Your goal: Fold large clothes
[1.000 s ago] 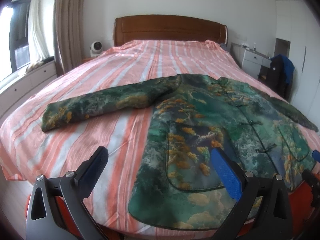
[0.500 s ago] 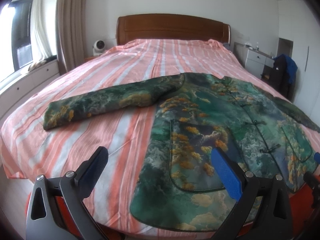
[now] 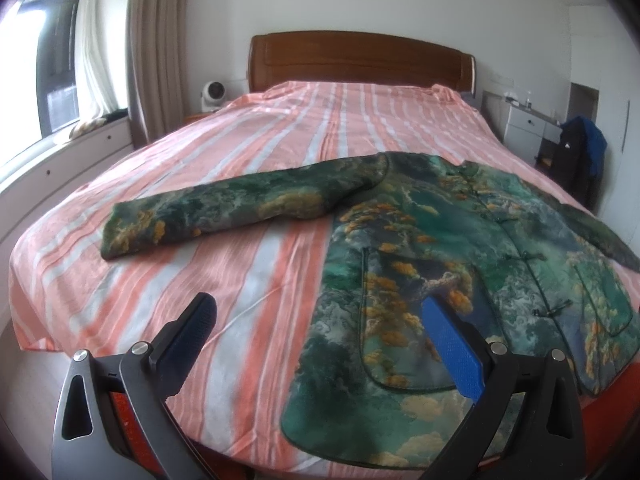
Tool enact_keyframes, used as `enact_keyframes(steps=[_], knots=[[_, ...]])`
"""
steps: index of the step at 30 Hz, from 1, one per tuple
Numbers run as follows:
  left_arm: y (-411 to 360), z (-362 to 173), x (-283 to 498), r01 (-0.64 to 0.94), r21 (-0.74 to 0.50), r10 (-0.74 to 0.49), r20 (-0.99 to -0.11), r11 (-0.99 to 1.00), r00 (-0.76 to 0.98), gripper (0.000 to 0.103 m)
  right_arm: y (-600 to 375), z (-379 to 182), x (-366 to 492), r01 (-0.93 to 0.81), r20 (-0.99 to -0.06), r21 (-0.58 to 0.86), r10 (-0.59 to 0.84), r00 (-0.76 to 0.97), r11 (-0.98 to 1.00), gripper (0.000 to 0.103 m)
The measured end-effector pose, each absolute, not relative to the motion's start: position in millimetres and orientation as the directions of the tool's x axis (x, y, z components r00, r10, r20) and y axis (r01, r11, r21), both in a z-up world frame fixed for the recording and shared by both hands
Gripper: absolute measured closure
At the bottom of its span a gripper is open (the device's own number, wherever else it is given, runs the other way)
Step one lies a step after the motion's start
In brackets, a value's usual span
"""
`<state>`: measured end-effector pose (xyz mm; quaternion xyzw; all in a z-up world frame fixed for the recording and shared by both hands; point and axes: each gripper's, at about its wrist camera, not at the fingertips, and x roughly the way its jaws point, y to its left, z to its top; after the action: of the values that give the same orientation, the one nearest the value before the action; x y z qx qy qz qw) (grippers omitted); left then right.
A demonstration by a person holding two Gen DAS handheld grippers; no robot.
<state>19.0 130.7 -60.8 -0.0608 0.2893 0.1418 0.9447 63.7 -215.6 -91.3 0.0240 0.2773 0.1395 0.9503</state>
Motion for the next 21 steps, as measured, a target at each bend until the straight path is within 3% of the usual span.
enact_keyframes(steps=[4, 9, 14, 21], knots=[[134, -60, 19, -0.317, -0.031, 0.246, -0.561, 0.948, 0.791, 0.001, -302, -71, 112, -0.051, -0.525, 0.168, 0.133, 0.841, 0.984, 0.009], [137, -58, 21, -0.344, -0.035, 0.266, -0.561, 0.938, 0.784, 0.001, -388, -58, 151, 0.318, -0.570, 0.107, -0.204, 0.796, 0.942, 0.009], [136, -59, 30, -0.369, -0.015, 0.292, -0.583, 0.929, 0.758, 0.001, -387, -70, 147, 0.380, -0.573, 0.133, -0.242, 0.783, 0.915, 0.009], [136, -56, 32, -0.400, 0.002, 0.329, -0.573, 0.916, 0.750, 0.001, -376, -94, 156, 0.299, -0.603, 0.118, -0.171, 0.779, 0.947, 0.009]])
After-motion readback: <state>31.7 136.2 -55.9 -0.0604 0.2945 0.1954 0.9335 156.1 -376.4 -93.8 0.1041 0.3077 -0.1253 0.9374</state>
